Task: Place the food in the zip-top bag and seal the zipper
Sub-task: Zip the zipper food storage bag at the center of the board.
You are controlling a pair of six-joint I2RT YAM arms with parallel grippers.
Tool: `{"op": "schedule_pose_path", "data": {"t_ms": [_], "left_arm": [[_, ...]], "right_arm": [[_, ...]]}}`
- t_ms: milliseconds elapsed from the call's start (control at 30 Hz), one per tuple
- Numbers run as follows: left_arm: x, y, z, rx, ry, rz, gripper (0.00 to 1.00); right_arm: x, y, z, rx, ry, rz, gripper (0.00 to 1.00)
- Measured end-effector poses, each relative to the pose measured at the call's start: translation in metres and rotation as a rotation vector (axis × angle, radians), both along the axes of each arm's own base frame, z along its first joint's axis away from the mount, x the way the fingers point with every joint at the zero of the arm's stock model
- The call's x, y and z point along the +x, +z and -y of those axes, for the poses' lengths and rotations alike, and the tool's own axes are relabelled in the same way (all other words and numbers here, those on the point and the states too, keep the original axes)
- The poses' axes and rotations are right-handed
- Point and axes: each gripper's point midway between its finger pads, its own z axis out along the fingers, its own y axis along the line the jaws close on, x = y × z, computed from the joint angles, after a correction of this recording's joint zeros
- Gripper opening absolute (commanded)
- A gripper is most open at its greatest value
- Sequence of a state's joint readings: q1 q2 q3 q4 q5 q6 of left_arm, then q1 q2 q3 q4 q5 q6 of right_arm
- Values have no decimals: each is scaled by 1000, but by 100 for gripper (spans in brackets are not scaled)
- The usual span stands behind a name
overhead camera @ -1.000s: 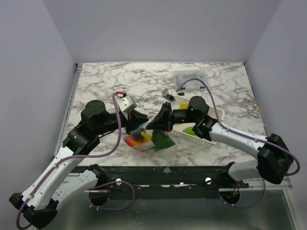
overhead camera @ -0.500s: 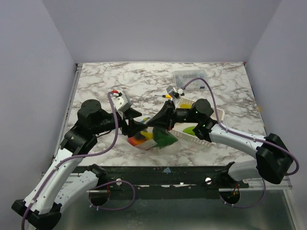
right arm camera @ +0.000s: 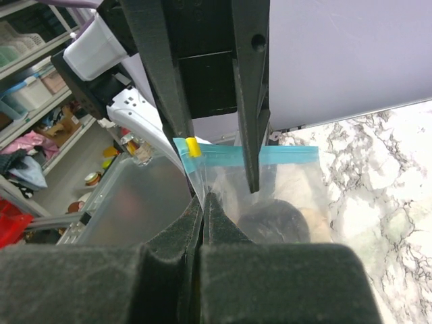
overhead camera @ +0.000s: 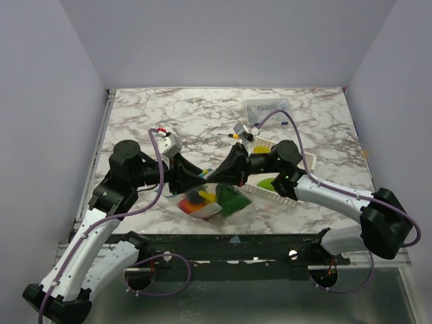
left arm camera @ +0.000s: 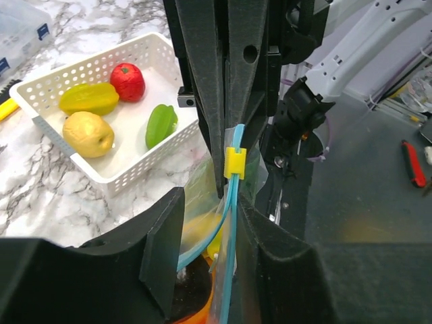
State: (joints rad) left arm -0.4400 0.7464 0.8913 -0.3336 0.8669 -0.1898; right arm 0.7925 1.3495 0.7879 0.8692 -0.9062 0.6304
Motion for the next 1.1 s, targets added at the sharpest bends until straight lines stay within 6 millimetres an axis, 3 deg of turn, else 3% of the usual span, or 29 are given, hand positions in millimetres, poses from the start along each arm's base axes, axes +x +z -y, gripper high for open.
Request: {"op": "schedule_pose_path", "data": {"t_ms": [200,267,533,667,833,1000,1100], "left_arm": [[-8,-1,2,-10,-46,-25,1],[-10,-2,2,-10,-55,-28,0],[-5,-3,-4,45,-1,-37,0],[0,1,-8,69,38,-24,0],[6,-1,-7,88,39,-43,0],[7,-9,-6,108,37,-83,0],[6,-9,-7,111,36,-84,0]], "right_arm": [[-3,0,1,-1,20,6,0],[-4,-1,1,-3,21,4,1],[14,12,-7,-110,-51,-83,58],[11,18,1,-141,-81,-106,59],[11,42,2,-138,-84,-69,59],[15,59,-8,-141,-39,-15,40],[17,55,-14,-166,-2,-12,38]]}}
